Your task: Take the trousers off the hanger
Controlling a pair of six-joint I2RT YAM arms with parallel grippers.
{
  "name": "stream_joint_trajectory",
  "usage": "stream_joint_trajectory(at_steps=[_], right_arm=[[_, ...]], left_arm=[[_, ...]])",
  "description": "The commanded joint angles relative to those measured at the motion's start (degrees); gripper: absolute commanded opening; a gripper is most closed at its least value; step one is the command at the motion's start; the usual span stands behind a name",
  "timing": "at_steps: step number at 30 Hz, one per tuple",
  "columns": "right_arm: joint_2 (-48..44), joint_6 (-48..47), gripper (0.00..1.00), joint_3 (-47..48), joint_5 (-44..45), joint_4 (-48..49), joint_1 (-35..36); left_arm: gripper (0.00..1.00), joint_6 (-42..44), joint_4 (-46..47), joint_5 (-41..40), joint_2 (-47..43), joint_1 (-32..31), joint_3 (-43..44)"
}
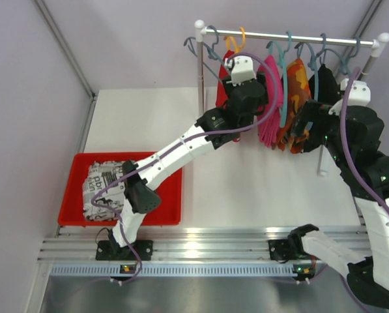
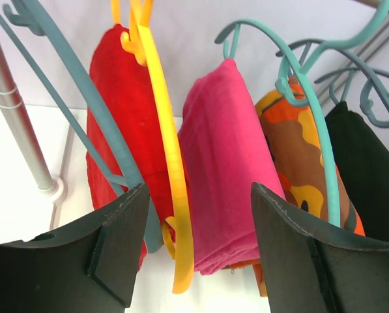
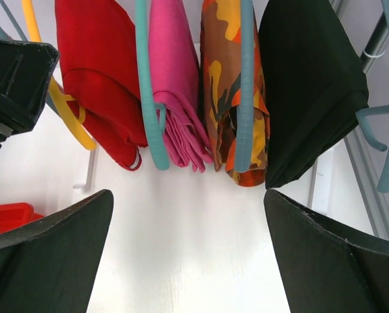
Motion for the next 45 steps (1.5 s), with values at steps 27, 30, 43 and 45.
stream_joint_trajectory(at_steps=[27, 30, 43, 45], right_arm=[[-1.95, 0.04, 1.0, 0.17, -2.79, 0.74, -1.21], [-1.86, 0.22, 1.0, 0.0, -3.49, 0.65, -1.3], [-1.86, 0.22, 1.0, -0.71, -4.37, 1.27, -1.3], [-1.77, 0.31, 1.0, -0.88, -4.54, 1.35, -1.3]], left_arm=[[0.74, -13.04, -4.29, 3.49, 0.78, 2.67, 4.12], [0.75, -13.22, -5.35, 2.17, 0.25, 2.84, 3.77], [0.75, -11.64, -6.14, -2.67, -1.25, 2.76, 2.36], [0.75, -9.98, -6.41, -3.46, -1.25, 2.58, 2.37]])
